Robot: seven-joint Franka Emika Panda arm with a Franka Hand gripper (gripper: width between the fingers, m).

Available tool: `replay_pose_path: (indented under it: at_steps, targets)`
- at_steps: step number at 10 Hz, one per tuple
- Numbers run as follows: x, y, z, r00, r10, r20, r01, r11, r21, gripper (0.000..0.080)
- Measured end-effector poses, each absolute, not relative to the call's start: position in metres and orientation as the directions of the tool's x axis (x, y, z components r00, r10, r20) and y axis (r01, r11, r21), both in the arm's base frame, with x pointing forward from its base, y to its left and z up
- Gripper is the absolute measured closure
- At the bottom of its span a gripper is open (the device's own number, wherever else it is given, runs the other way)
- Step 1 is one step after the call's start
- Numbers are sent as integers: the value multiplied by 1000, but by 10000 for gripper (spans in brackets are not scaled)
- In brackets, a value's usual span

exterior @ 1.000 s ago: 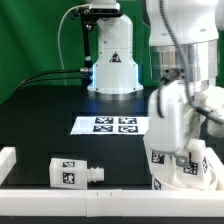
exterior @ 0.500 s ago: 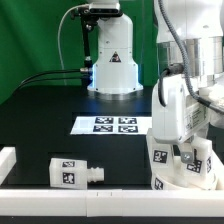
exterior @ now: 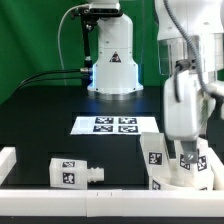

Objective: Assemble stool

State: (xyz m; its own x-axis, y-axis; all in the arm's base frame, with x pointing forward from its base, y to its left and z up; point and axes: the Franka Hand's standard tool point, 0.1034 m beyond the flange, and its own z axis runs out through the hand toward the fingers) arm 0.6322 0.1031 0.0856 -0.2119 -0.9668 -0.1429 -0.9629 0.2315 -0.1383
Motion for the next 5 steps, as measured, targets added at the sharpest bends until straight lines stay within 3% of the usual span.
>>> replay_pose_path:
  at_steps: [2, 5]
  targets:
    - [634, 99, 93, 110, -988, -109, -984, -93, -153, 150]
    - [634, 97, 92, 272, -960, -73, -951, -257, -170, 150]
